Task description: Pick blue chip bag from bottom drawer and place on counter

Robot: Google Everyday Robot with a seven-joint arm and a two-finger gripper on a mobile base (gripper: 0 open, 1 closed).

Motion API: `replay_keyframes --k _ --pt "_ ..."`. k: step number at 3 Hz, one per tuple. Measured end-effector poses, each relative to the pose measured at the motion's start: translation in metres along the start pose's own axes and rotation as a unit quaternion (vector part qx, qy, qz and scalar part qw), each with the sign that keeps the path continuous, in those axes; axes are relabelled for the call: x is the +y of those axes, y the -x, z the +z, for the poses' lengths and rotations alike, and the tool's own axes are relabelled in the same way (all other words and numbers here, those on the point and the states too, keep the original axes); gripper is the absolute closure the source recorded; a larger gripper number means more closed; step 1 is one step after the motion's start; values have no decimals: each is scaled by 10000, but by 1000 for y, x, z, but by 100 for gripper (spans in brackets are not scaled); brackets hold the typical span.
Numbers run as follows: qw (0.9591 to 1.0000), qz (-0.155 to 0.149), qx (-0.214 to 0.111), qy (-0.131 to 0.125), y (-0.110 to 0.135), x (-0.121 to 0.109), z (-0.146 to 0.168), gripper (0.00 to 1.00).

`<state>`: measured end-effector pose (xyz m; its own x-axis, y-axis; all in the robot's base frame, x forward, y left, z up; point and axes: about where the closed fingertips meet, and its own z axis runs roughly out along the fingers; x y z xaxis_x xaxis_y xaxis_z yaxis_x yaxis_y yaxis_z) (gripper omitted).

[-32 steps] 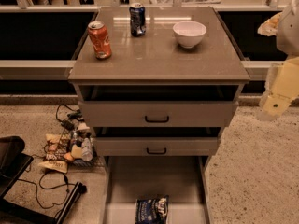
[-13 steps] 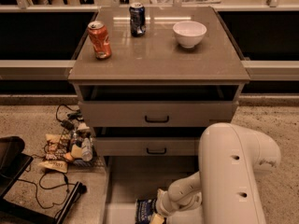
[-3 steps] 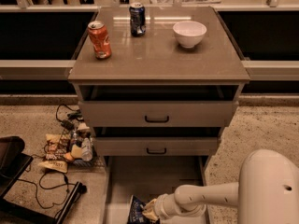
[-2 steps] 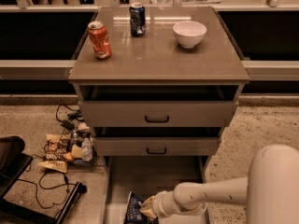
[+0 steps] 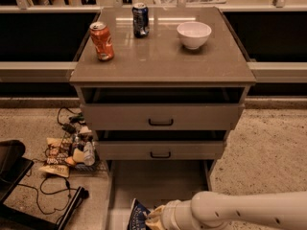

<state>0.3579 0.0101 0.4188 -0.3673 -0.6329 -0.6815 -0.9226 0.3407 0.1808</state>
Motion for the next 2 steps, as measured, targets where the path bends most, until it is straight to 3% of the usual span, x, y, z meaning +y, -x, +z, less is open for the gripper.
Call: replay_keyframes --k 1,2 --pt "9995 154 -137 -256 34 24 -65 100" --pt "9963 140 -316 -788 79 15 -141 100"
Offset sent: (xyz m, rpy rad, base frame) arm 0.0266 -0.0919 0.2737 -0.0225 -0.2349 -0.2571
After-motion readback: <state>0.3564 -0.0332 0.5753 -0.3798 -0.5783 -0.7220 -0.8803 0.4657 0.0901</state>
